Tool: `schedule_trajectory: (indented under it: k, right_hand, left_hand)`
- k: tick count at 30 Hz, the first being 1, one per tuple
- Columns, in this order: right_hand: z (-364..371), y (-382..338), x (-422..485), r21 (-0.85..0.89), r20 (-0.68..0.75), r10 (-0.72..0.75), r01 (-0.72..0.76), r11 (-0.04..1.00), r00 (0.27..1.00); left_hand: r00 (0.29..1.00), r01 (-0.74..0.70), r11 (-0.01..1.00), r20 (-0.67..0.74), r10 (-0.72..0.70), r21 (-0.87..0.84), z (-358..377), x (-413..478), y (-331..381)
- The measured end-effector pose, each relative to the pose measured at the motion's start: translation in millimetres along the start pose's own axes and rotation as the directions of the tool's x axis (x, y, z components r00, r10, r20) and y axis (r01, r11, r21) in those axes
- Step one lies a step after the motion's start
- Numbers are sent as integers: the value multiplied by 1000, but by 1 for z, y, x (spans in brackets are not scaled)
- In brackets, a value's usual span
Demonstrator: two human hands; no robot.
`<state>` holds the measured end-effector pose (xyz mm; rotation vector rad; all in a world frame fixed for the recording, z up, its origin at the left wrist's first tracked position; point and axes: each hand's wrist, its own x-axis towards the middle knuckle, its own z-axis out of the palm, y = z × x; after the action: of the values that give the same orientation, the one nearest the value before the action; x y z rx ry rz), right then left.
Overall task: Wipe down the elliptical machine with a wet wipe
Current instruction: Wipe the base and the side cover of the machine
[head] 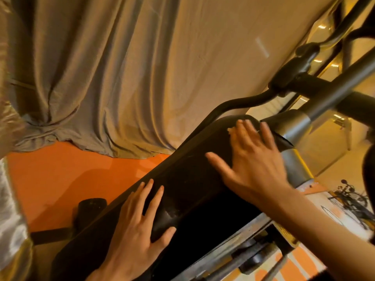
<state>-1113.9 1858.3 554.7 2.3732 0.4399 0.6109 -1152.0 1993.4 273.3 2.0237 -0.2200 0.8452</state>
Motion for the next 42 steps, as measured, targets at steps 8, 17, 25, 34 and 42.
schedule_trajectory:
  k: [8, 17, 25, 34, 42]
  right_hand:
    - [12, -5, -30, 77, -42, -274, 277, 958, 961]
    - [16, -65, 2, 211, 57, -248, 231, 950, 967]
    - [-3, 26, 14, 10, -4, -19, 19, 1000, 1000]
    - [9, -17, -18, 140, 42, -218, 210, 968, 975]
    - [1, 53, 22, 56, 12, 116, -116, 992, 993]
  left_hand:
    - [996, -66, 996, -61, 70, 57, 4, 2, -4]
    - [996, -71, 993, -49, 76, 89, 4, 4, -6]
    - [994, -82, 991, -57, 88, 104, 7, 4, -9]
    - [995, -77, 993, -55, 82, 94, 5, 5, -9]
    - [994, -98, 988, -38, 103, 122, 7, 6, -12]
